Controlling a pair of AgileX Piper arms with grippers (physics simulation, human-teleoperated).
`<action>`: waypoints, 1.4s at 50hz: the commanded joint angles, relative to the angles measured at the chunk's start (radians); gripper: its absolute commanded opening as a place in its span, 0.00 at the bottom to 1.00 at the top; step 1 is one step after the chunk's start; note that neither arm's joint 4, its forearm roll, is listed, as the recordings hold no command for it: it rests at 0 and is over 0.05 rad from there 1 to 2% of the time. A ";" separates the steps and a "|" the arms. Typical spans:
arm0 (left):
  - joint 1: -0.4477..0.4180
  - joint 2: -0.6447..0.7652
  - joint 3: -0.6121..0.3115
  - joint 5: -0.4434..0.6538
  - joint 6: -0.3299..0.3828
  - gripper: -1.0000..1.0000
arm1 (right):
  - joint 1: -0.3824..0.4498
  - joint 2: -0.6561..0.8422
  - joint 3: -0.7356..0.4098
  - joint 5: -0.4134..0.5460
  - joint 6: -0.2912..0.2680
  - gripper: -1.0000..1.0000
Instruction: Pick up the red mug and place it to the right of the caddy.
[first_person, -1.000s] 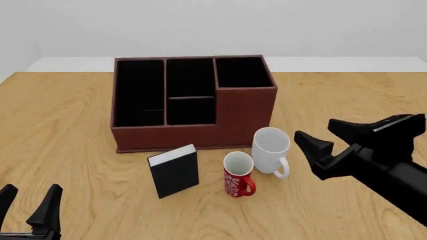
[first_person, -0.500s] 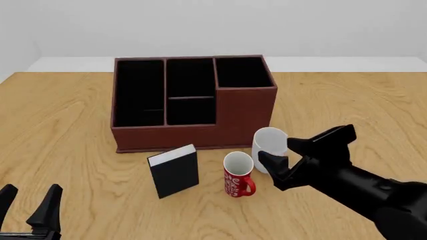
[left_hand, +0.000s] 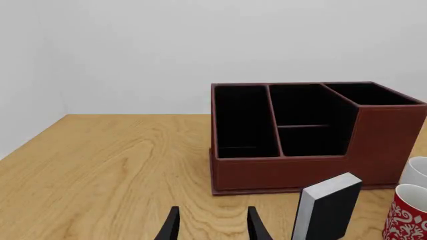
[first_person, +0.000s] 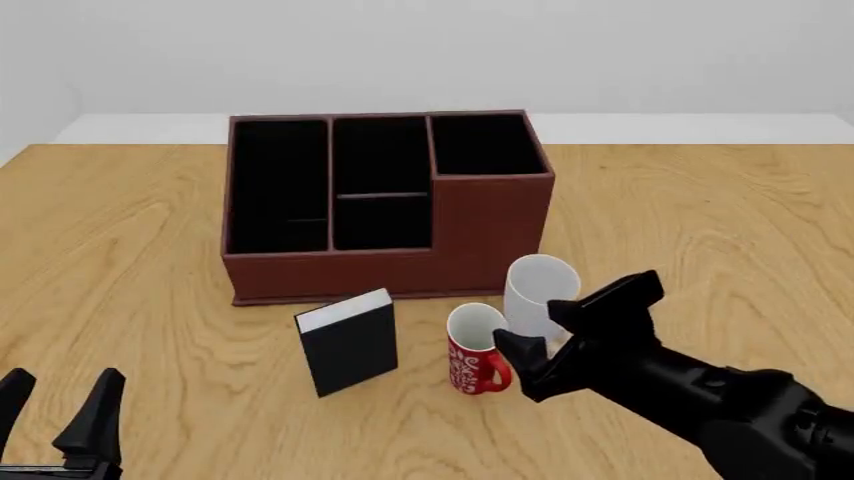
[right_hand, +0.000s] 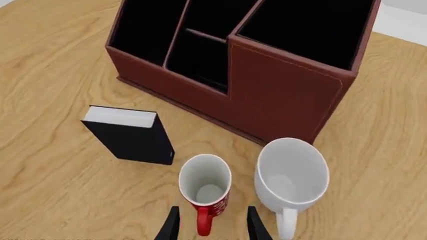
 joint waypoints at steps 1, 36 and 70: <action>0.000 0.000 0.000 0.000 0.000 1.00 | 0.001 0.060 0.007 -0.044 -0.009 1.00; 0.000 0.000 0.000 0.000 0.000 1.00 | 0.013 0.208 0.032 -0.143 0.014 1.00; 0.000 0.000 0.000 0.000 0.000 1.00 | 0.017 0.309 0.043 -0.216 0.036 1.00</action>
